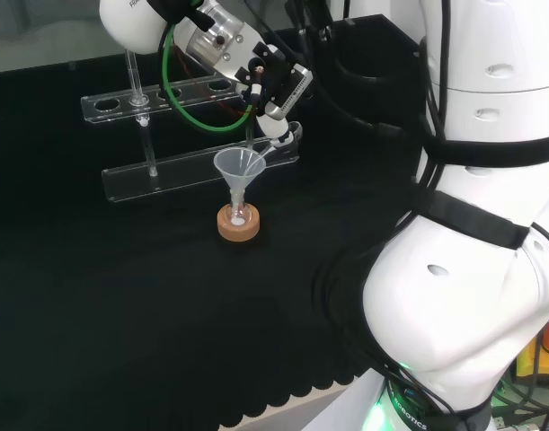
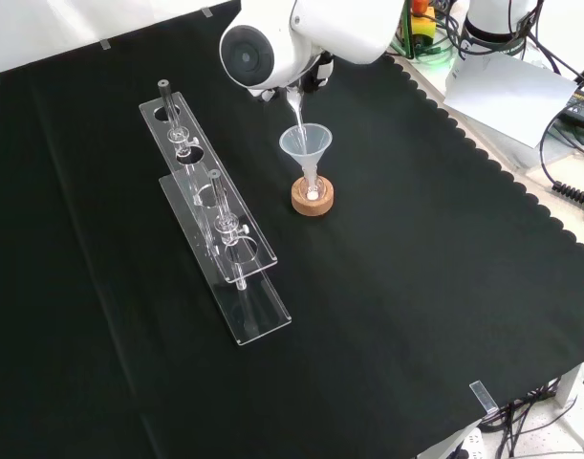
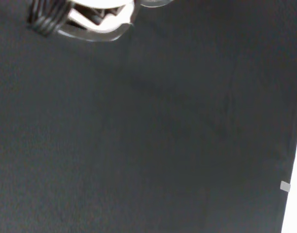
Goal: Pour all the NaCl from the weighing funnel into the round-bottom flask.
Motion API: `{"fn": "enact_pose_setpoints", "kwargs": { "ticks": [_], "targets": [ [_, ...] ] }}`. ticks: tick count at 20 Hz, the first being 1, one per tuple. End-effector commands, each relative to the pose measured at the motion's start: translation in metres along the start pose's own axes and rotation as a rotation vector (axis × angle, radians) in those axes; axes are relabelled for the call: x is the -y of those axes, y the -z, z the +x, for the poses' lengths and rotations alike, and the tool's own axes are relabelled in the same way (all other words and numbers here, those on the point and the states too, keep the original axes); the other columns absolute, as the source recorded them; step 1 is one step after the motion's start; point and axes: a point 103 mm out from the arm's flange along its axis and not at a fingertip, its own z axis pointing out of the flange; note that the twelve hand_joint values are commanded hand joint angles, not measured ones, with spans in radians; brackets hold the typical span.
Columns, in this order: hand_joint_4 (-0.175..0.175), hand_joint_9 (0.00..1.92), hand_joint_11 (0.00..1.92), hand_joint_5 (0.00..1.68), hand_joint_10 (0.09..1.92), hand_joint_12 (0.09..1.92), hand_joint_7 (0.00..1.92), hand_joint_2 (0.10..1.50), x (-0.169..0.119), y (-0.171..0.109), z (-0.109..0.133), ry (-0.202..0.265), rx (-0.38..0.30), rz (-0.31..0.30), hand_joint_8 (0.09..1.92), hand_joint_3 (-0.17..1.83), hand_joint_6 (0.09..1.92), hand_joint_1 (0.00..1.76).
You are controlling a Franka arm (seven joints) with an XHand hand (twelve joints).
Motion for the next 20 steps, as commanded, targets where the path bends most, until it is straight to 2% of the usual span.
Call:
{"fn": "enact_pose_setpoints", "kwargs": {
  "ticks": [1, 20],
  "targets": [
    [0.175, 0.94, 0.69, 1.11, 0.41, 1.14, 0.63, 0.69, 0.000, -0.001, -0.001, -0.002, -0.002, 0.012, 0.65, 0.74, 0.99, 1.08],
    [0.175, 0.93, 0.69, 1.11, 0.41, 1.15, 0.61, 0.69, 0.003, 0.011, 0.008, -0.023, 0.035, 0.041, 0.65, 0.74, 0.99, 1.08]
  ]
}}
